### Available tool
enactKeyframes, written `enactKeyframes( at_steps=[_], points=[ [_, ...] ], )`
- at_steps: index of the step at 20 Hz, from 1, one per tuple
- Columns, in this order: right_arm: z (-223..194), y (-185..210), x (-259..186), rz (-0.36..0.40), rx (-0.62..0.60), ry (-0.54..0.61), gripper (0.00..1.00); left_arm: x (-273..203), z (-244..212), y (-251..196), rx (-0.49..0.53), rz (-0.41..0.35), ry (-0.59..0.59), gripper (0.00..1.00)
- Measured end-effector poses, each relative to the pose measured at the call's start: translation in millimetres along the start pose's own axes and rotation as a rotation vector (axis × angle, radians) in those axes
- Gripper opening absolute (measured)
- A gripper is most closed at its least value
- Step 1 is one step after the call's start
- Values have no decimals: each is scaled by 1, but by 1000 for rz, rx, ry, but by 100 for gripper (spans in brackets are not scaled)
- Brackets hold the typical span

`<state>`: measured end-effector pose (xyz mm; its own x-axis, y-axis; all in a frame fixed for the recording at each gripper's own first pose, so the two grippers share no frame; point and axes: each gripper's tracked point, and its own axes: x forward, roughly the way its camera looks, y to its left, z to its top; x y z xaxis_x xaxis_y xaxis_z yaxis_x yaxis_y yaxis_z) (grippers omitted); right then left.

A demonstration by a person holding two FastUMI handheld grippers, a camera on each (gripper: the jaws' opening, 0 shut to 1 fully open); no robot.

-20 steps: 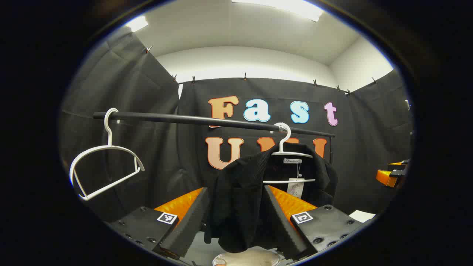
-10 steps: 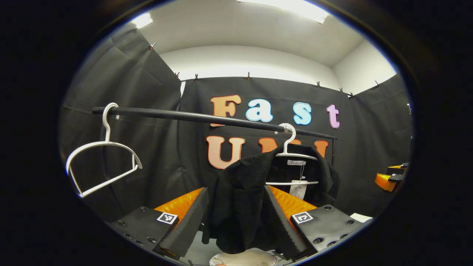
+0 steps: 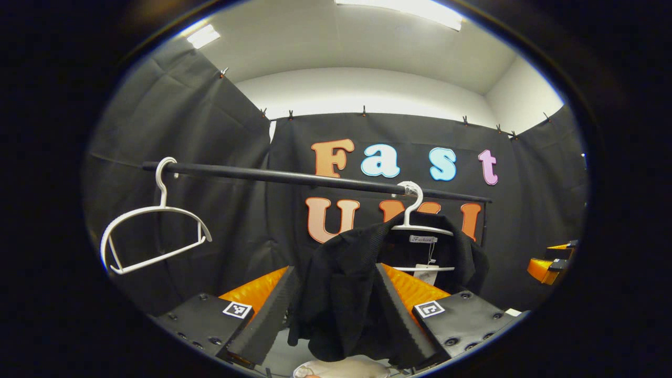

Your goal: Grasp the clothes on the hanger with both hands and then place them into the laundry hamper below.

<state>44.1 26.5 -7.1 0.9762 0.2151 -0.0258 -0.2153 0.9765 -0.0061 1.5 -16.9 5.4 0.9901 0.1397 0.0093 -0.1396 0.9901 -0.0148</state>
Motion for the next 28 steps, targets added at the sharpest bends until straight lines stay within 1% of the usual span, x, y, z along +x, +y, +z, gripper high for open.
enactKeyframes(
  at_steps=[3, 4, 6, 8, 9, 14, 18, 21, 23, 28],
  points=[
    [-4, 0, 6, 18, 21, 13, 100, -14, -3, 3, 31, 20, 14, 93],
    [-5, 2, 5, 20, 27, 18, 94, -15, -3, 8, 43, 30, 9, 92],
    [-7, 7, 0, 21, 28, 26, 94, -15, -1, 11, 41, 33, 0, 92],
    [-9, 15, -5, 16, 21, 27, 94, -9, -4, 12, 31, 13, 1, 96],
    [-9, 22, -8, 11, 19, 25, 94, -6, -6, 14, 30, 1, 1, 93],
    [-14, 72, -16, -12, 45, 26, 94, 20, -12, 25, 19, -78, 0, 93],
    [-30, 120, -5, -1, 80, 61, 94, 34, -18, 38, 8, -110, 16, 93],
    [-42, 149, 6, 2, 73, 81, 94, 40, -22, 47, 3, -131, 22, 93],
    [-56, 160, 19, -9, 67, 104, 94, 43, -25, 54, 11, -136, 27, 93],
    [-84, 173, 60, -45, 107, 164, 94, 49, -36, 66, 10, -137, 46, 93]
  ],
)
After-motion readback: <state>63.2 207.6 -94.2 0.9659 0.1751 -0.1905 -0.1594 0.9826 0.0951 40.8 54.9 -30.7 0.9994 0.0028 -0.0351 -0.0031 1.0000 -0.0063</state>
